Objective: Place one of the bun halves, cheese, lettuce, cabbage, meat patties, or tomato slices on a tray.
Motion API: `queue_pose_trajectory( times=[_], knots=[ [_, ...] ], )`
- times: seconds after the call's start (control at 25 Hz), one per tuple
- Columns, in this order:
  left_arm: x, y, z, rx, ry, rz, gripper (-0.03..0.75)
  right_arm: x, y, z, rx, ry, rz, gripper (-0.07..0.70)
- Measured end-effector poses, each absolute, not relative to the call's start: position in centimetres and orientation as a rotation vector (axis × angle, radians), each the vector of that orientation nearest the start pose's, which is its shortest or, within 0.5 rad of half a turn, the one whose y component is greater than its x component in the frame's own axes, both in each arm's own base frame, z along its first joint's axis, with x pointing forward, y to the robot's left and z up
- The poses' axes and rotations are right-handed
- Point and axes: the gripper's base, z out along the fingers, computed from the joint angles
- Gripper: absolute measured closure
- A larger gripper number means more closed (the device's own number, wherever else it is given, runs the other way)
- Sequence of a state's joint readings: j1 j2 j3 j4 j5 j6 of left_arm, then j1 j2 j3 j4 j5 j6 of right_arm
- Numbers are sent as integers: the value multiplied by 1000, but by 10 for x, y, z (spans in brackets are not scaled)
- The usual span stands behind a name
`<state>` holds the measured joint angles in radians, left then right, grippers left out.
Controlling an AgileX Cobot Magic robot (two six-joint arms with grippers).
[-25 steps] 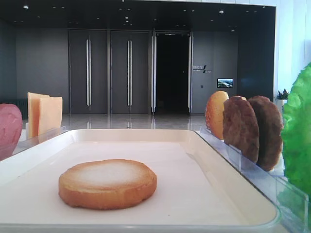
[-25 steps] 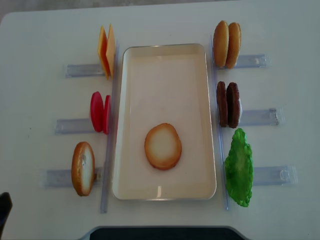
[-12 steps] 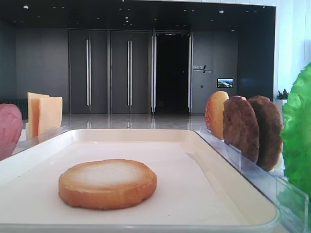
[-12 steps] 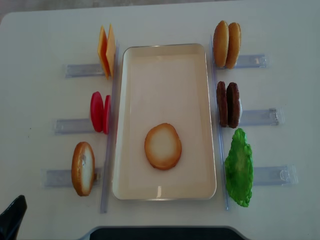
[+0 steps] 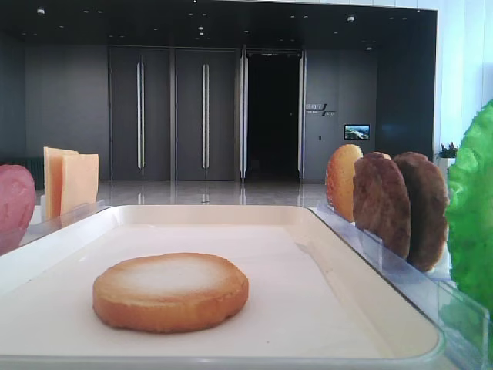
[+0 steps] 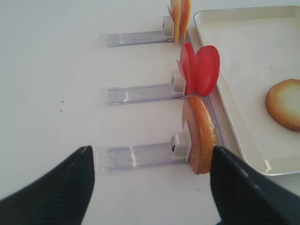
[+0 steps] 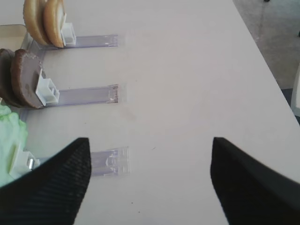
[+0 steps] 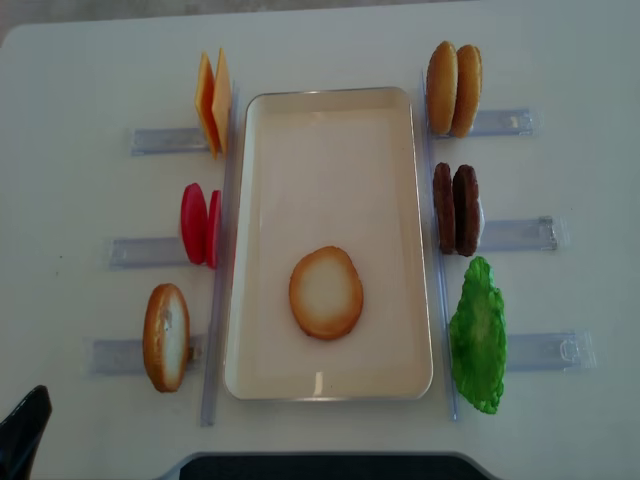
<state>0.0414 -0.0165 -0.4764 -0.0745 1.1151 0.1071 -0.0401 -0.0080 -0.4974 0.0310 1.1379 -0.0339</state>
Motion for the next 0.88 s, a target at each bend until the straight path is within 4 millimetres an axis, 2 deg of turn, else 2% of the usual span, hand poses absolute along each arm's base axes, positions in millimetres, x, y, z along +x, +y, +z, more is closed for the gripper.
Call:
queue_pose_trajectory(
  times=[0.48,0.88],
  knots=[
    [-7,-6,267,76,2102,0,212,-9,3,270,4,2116,-7,97],
    [-7,-6,267,76,2102,0,318,-9,3,270,4,2116,-7,97]
  ],
)
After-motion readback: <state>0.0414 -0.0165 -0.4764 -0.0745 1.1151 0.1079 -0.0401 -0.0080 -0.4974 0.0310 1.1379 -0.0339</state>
